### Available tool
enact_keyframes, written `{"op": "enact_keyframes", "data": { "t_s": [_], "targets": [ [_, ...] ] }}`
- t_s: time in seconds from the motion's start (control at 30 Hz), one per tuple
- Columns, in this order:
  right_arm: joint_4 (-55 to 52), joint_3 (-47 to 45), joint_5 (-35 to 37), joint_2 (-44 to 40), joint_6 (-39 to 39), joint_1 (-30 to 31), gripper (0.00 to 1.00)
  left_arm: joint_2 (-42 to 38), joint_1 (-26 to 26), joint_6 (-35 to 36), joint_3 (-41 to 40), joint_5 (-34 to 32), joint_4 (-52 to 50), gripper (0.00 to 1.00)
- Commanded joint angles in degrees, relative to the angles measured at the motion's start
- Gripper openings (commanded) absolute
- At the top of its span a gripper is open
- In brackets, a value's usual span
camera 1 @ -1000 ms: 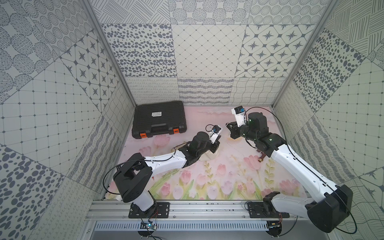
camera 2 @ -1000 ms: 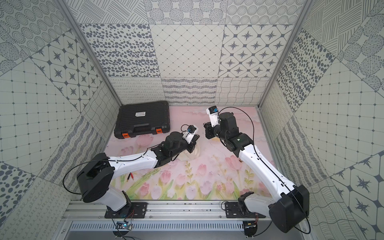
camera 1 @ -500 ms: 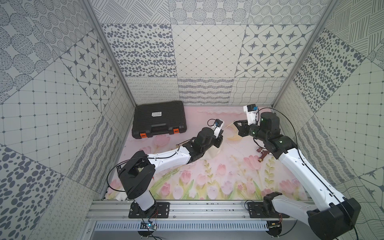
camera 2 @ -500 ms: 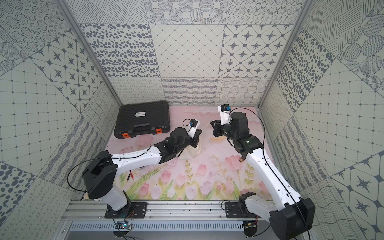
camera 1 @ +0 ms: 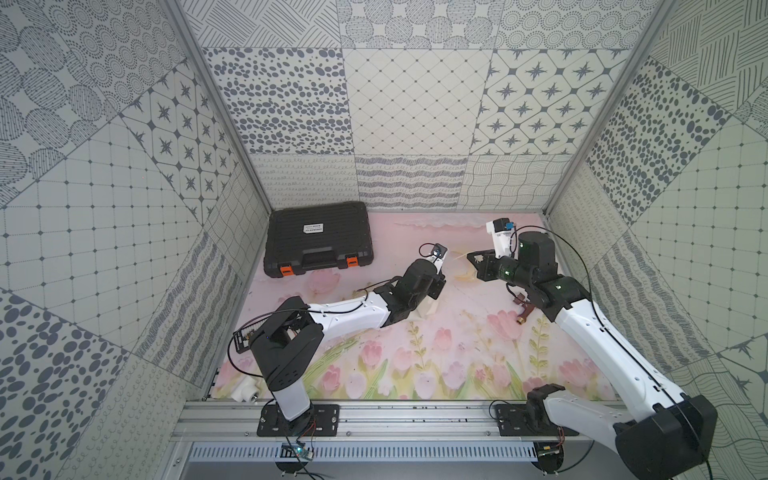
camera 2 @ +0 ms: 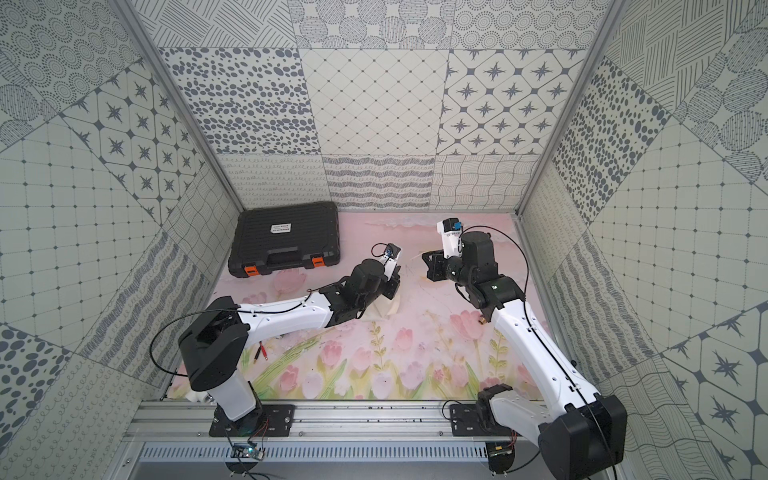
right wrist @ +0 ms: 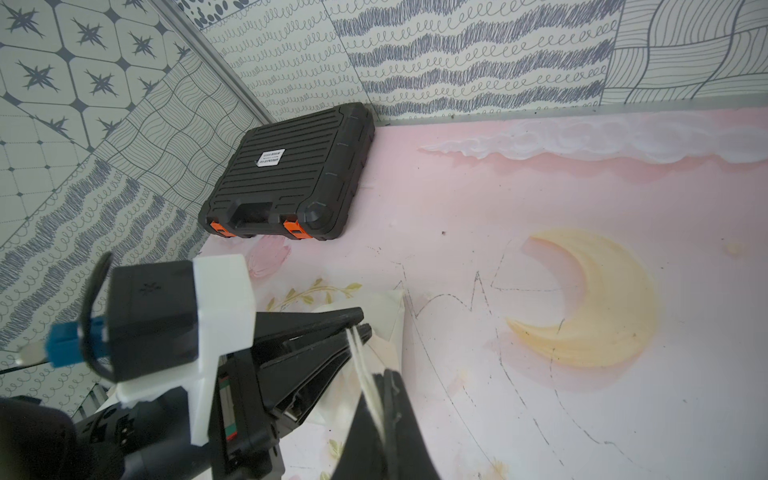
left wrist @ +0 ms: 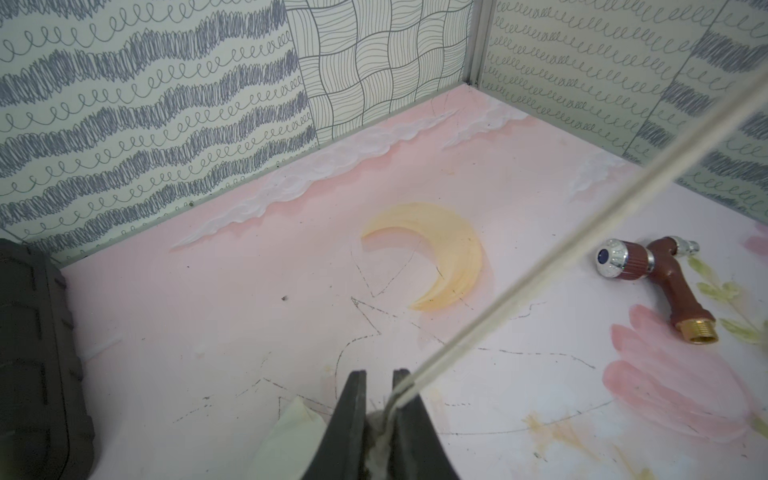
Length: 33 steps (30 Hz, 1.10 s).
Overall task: Close the soil bag
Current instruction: Frap the soil bag at the center of the board.
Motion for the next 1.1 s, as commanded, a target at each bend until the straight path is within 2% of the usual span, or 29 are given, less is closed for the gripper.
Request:
{"op": "enact_keyframes", "data": {
  "t_s": [0.0, 0.17, 0.33, 0.4, 0.47, 0.6, 0.7, 0.9, 1.07],
  "targets": [
    [32.3, 6.2, 7.9, -9.9, 2.2, -5.4, 0.00, 2.7, 3.5, -1.3, -4.9, -28.9, -61.5, 0.16],
    [32.1, 5.0, 6.6, -10.1, 2.6, -5.5, 0.00, 2.0, 6.7, -2.3, -6.2, -29.5, -61.3, 0.17],
    [32.1, 4.9, 5.1, -9.8, 2.7, -5.5, 0.00, 1.7, 7.8, -2.0, -6.6, -32.0, -59.8, 0.18],
    [32.1, 5.0, 3.1, -9.3, 3.4, -5.5, 0.00, -0.8, 7.8, -0.2, -6.7, -30.6, -57.4, 0.17],
    [32.8, 4.7, 0.5, -8.4, 4.9, -5.5, 0.00, -4.6, 7.5, 2.7, -7.5, -27.0, -52.8, 0.17],
    [35.6, 2.3, -3.8, -6.5, 8.4, -5.0, 0.00, -13.9, 7.1, 5.7, -9.0, -13.5, -43.7, 0.20],
    [36.1, 1.2, -5.3, -5.8, 8.2, -3.2, 0.00, -18.2, 7.2, 7.1, -10.2, -5.0, -36.2, 0.23],
    [35.7, 2.2, -7.2, -3.7, 6.1, 1.0, 0.00, -19.7, 7.2, 7.6, -8.9, 6.6, -27.7, 0.26],
    [35.3, 4.0, -7.9, -1.8, 4.6, 3.6, 0.00, -19.5, 7.2, 7.7, -7.2, 12.0, -22.1, 0.30]
  ]
}}
